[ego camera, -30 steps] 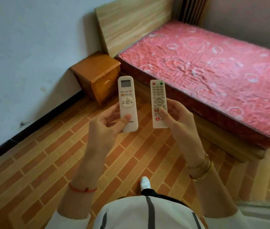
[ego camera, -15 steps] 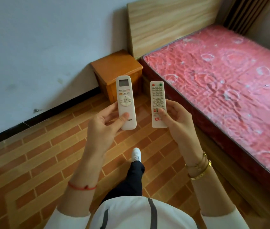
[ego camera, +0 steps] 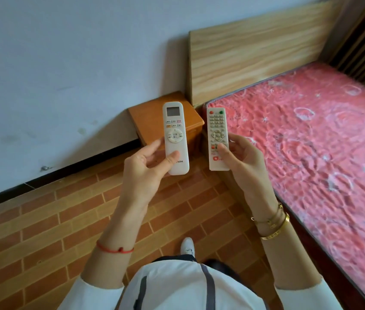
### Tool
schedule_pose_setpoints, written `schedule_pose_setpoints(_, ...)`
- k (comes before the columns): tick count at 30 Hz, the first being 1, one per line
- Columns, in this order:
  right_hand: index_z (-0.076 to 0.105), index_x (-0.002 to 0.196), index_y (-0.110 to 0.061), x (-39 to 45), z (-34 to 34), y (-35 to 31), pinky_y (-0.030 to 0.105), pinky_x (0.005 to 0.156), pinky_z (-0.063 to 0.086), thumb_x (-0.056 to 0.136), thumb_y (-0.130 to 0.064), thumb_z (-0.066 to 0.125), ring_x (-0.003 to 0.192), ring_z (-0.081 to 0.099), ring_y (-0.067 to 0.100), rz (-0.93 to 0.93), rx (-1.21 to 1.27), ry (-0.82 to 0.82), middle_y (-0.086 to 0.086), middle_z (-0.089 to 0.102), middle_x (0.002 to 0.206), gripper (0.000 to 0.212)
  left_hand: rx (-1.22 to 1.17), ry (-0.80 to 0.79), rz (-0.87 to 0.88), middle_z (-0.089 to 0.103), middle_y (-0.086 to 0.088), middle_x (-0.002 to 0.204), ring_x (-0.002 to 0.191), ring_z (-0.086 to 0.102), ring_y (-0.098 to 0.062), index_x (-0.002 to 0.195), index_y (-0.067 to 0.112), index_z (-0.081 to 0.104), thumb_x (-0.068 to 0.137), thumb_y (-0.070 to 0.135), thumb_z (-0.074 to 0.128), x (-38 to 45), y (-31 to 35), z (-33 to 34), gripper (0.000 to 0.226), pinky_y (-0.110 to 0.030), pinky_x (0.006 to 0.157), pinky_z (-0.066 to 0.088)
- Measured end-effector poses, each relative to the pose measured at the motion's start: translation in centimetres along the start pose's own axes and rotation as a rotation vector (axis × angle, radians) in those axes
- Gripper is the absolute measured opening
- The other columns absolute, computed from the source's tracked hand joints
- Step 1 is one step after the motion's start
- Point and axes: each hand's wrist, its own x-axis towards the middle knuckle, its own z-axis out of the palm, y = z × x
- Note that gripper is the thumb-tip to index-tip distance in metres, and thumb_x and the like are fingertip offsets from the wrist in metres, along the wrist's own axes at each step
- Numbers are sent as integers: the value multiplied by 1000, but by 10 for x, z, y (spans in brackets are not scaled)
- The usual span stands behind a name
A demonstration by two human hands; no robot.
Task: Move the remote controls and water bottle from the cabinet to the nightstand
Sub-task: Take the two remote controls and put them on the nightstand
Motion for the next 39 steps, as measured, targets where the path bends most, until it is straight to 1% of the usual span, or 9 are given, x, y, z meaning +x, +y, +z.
schedule_pose_setpoints(3,58,124,-15,39,4,-1,33,79,58,88,-22,64,93,70,12,10,0,-28,-1,71,108,37,18,9,-9,70,1,123,109,69,-18,136,23,57,71,34,76,35,10,7,68,-35,81,61)
schedule_pose_setpoints(7,58,124,-15,90,13,1,36,79,59,89,-25,63,92,70,11,10,-32,-76,-1,70,109,37,-8,48,-20,72,3,120,106,70,-11,135,21,59,82,18,75,77,14,13,55,-17,71,57)
schedule_pose_setpoints(10,58,123,-14,141,23,7,39,80,59,88,-24,64,94,70,12,33,-30,-133,1,70,109,37,-9,123,-43,72,2,119,104,70,-10,135,19,58,83,16,74,118,16,20,54,-13,67,55)
schedule_pose_setpoints(13,58,124,-14,165,29,10,40,81,58,88,-24,64,95,70,13,30,-27,-153,1,70,109,38,-4,148,-43,71,4,120,102,69,-8,136,21,57,84,18,73,138,18,24,55,-11,63,54)
schedule_pose_setpoints(21,55,126,-14,317,60,14,39,80,59,88,-25,64,94,70,12,31,-47,-288,2,69,111,41,-24,272,-91,71,4,120,104,71,-14,135,24,58,83,19,73,267,22,46,55,-24,73,60)
schedule_pose_setpoints(24,55,126,-14,368,70,12,38,80,59,87,-24,64,94,70,12,52,-56,-329,3,69,112,41,-44,319,-120,72,5,118,101,71,-11,134,23,59,84,17,73,312,29,53,53,-24,72,60)
schedule_pose_setpoints(27,54,127,-14,415,84,12,39,80,59,87,-25,64,94,70,13,57,-78,-375,3,69,113,43,-46,362,-128,72,4,119,104,71,-13,135,22,59,83,16,74,353,33,58,54,-31,77,61)
schedule_pose_setpoints(32,52,130,-13,475,116,20,35,79,59,87,-25,63,95,69,12,63,-121,-439,3,68,114,45,-35,414,-165,70,1,123,110,68,-17,135,23,59,83,19,75,412,27,57,55,-43,84,60)
schedule_pose_setpoints(39,52,127,-15,537,176,49,26,73,59,88,-26,63,91,69,9,80,-116,-507,-2,68,111,42,31,463,-239,69,-1,125,112,67,-21,136,24,57,82,25,76,491,-9,35,57,-47,86,60)
